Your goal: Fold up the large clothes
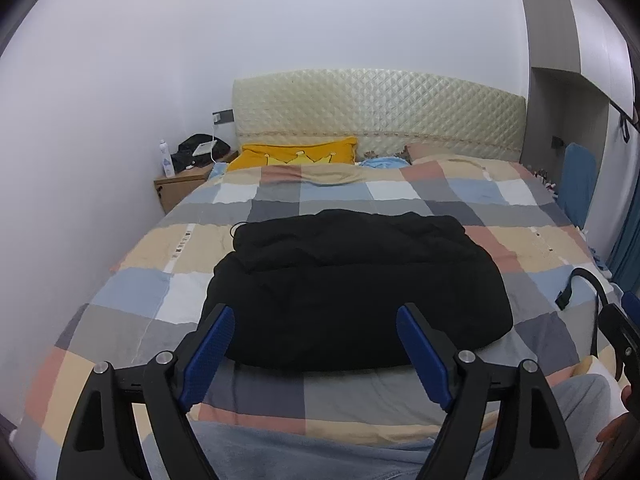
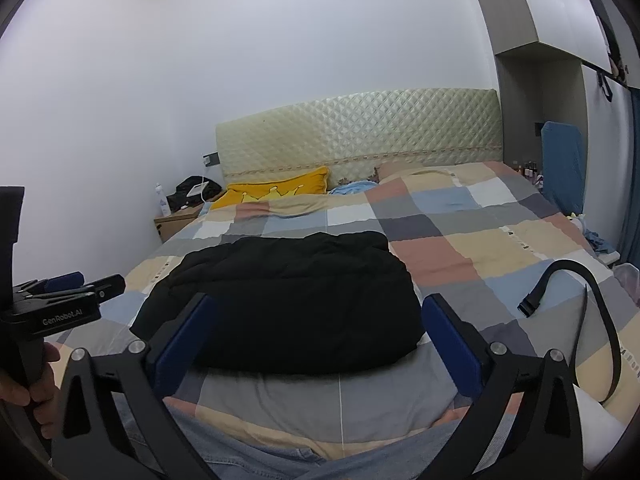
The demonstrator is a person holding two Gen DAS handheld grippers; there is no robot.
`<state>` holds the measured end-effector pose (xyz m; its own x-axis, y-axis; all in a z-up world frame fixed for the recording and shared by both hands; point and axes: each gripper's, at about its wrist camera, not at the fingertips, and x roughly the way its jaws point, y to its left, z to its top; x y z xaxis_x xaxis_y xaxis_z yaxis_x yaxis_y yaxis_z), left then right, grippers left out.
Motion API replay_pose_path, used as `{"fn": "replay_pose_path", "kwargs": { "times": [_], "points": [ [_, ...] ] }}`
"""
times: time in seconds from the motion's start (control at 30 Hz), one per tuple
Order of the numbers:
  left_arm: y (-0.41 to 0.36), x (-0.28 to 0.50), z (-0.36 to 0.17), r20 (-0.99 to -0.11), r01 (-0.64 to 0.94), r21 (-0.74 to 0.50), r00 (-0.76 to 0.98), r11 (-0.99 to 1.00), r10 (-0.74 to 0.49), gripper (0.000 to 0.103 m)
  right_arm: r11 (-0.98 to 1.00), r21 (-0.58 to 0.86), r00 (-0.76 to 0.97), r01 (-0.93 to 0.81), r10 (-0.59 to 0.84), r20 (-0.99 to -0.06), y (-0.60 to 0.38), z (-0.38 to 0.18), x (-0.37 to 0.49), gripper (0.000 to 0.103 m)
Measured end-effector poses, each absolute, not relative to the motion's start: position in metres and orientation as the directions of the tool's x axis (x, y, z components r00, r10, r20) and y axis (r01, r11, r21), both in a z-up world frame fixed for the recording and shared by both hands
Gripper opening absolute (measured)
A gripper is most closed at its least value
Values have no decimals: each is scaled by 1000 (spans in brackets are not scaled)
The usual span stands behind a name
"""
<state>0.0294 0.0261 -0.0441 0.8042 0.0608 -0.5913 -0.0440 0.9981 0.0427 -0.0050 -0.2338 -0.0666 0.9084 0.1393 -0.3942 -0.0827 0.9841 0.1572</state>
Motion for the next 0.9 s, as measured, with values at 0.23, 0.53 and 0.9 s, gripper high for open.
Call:
{"fn": "replay_pose_path", "kwargs": {
  "times": [0.23, 0.53, 0.9],
  "points": [
    [30, 31, -46, -599, -62, 38, 798, 997, 72, 84, 985, 155, 902, -82, 139, -408, -234, -68, -1, 103],
    [32, 33, -47, -613, -84, 27, 786, 996, 82, 84, 985, 147, 893, -91, 146, -426, -233, -72, 4, 103],
    [33, 29, -48, -615, -80, 30, 784, 996, 81, 84, 982, 146, 880, -120, 173, -443, -231, -74, 10, 103]
  ]
}}
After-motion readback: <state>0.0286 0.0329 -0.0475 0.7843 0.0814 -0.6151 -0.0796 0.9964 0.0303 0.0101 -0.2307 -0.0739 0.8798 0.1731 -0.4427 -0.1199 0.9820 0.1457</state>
